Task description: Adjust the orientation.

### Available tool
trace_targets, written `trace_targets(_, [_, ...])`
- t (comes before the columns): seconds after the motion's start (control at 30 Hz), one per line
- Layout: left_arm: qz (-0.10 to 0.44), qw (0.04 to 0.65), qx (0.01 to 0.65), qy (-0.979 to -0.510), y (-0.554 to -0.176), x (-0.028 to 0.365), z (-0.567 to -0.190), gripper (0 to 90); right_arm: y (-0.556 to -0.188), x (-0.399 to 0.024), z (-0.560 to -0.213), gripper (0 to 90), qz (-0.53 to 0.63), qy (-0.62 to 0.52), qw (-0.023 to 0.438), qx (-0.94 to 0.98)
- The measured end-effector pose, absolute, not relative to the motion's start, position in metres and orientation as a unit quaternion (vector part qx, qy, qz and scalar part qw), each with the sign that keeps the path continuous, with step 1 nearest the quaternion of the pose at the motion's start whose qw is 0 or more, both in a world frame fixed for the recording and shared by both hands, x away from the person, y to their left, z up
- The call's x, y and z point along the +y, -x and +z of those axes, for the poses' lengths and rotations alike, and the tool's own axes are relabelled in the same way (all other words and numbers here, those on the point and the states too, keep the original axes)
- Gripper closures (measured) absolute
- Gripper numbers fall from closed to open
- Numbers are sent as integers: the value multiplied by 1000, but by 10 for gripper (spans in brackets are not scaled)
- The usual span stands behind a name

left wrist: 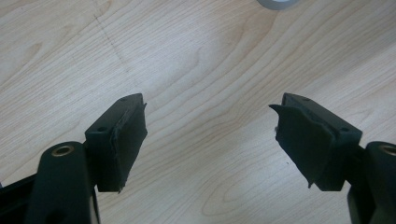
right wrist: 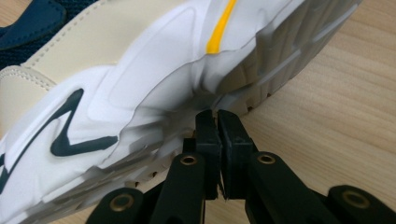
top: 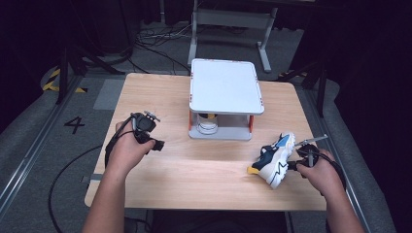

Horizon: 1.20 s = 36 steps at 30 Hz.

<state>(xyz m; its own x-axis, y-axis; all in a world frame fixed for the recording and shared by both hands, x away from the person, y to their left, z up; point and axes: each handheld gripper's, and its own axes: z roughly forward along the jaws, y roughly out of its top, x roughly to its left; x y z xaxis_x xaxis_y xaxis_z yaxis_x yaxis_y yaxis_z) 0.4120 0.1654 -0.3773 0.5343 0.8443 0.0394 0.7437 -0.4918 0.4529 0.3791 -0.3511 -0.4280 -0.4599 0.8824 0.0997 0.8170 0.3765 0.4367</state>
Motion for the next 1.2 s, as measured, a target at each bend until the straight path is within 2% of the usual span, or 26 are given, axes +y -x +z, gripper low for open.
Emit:
trace_targets(0.07, [129, 196, 464, -854, -412, 165, -377, 247, -379, -351, -427, 844, 218, -515, 74, 826])
trace_targets(0.13, [128, 195, 466, -853, -412, 166, -377, 246, -378, -354, -427, 776, 222, -520, 67, 822])
trace_targets(0.27, [129, 196, 467, -853, -412, 166, -377, 245, -374, -360, -420, 771, 229, -520, 52, 821])
trace_targets(0.5, [115, 182, 478, -851, -411, 165, -377, 250, -360, -366, -387, 741, 258, -516, 90, 812])
trace_targets(0.7, [114, 174, 473, -856, -410, 163, -379, 250, -352, -338, -373, 751, 282, -472, 109, 828])
trace_targets(0.9, [112, 171, 470, -859, -409, 162, -381, 252, -354, -318, -381, 755, 263, -446, 109, 848])
trace_targets(1.2, [110, 171, 468, -860, -409, 162, -381, 252, -353, -317, -380, 784, 253, -446, 115, 851])
